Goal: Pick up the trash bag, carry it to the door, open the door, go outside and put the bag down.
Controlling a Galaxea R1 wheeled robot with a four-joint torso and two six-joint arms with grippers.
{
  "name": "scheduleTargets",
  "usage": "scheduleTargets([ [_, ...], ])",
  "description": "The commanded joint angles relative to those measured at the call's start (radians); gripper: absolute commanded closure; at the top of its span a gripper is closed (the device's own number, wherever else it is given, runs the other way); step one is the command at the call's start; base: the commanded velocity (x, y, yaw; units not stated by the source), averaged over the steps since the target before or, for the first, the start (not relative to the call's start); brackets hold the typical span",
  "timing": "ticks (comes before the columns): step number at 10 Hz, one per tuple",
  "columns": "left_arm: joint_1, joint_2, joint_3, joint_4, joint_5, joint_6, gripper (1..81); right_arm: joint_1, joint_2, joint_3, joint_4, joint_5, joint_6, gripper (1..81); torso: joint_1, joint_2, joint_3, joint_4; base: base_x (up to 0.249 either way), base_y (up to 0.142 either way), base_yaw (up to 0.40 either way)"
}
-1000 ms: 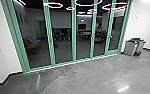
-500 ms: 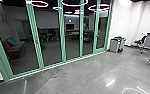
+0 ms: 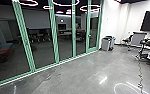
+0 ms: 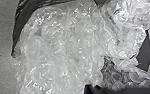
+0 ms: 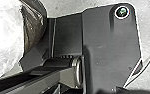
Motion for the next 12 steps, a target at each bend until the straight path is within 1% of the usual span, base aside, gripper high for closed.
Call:
scheduleTargets([
  [1, -0.074, -0.001, -0.002, 0.003, 0.065, -0.001, 81.1, 0.049, 0.003, 0.001, -0.008, -0.065, -0.006, 1.0, 0.000, 0.000, 0.000, 0.000, 0.000, 0.000, -0.161],
  [4, -0.074, -0.004, -0.002, 0.000, 0.065, -0.001, 81.1, 0.049, 0.003, 0.001, -0.008, -0.065, -0.006, 1.0, 0.000, 0.000, 0.000, 0.000, 0.000, 0.000, -0.126],
  [5, -0.074, -0.003, -0.002, 0.000, 0.065, -0.001, 81.1, 0.049, 0.003, 0.001, -0.008, -0.065, -0.006, 1.0, 0.000, 0.000, 0.000, 0.000, 0.000, -0.064, 0.000],
  [12, -0.072, 0.000, -0.002, 0.002, 0.065, -0.001, 81.1, 0.049, 0.003, 0.001, -0.008, -0.066, -0.006, 1.0, 0.000, 0.000, 0.000, 0.000, 0.000, 0.000, 0.000],
])
